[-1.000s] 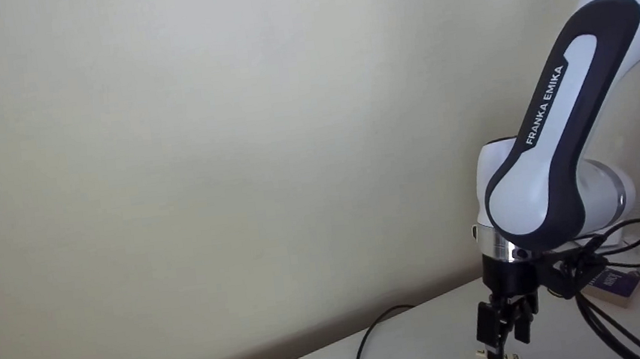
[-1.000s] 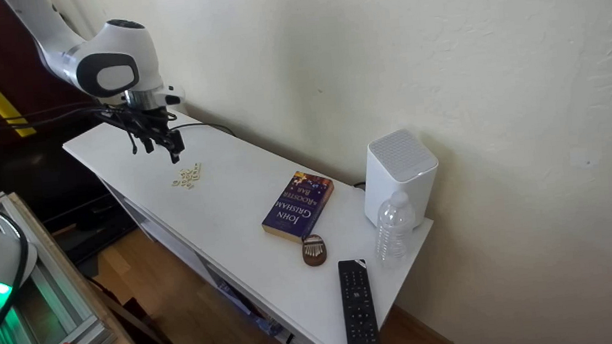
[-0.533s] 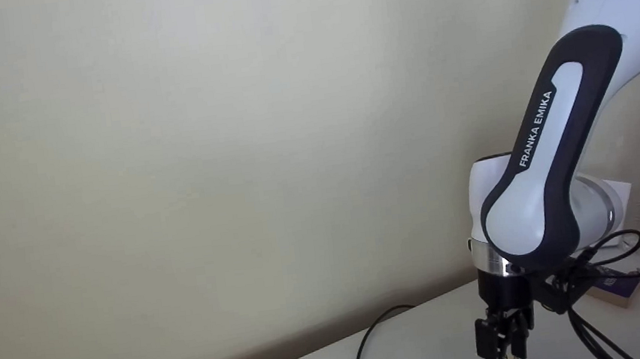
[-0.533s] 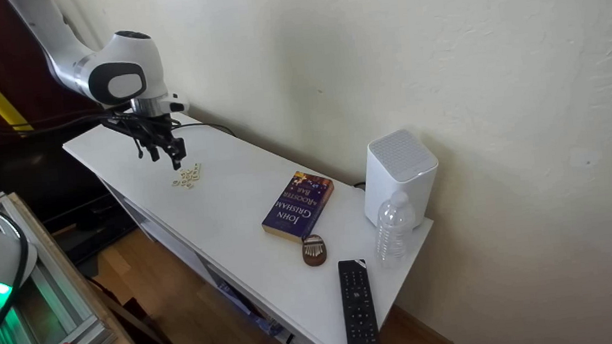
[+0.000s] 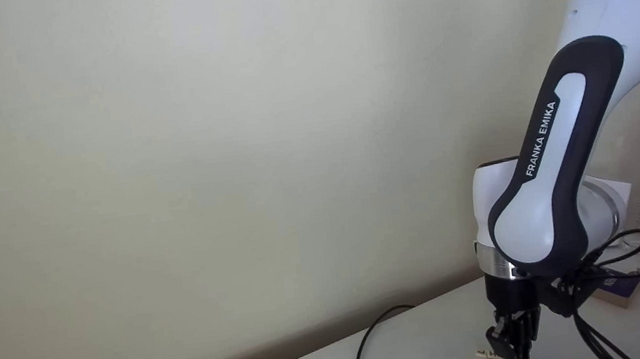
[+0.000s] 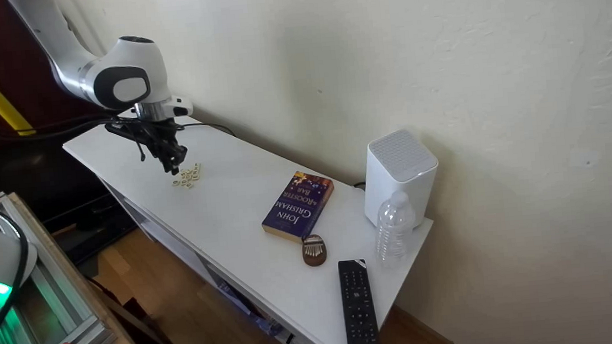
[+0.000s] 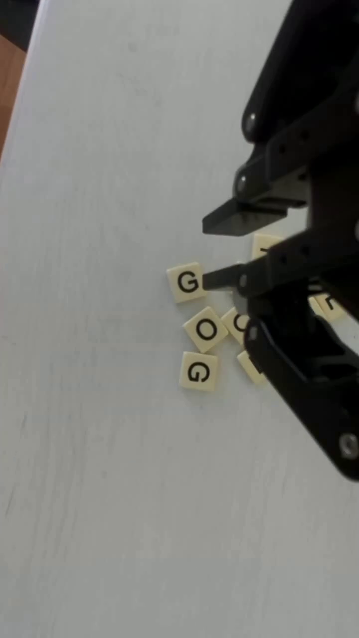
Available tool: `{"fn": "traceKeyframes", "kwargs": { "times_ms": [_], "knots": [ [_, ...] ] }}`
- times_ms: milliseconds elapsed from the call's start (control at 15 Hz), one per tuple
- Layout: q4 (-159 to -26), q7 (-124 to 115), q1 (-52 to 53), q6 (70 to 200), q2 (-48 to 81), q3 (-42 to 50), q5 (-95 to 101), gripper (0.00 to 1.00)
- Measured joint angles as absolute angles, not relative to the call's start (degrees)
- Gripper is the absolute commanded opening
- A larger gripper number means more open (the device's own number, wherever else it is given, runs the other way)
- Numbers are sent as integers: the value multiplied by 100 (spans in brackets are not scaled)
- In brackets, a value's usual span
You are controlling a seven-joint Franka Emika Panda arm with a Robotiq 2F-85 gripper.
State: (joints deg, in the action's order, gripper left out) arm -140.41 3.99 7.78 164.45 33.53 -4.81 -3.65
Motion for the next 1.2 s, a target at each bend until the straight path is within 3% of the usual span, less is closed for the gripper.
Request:
{"fn": "traceKeyframes", "kwargs": {
  "times_ms": [1200],
  "knots": [
    [-13877,319,1315,16497,3707,120,357,0]
  ]
}}
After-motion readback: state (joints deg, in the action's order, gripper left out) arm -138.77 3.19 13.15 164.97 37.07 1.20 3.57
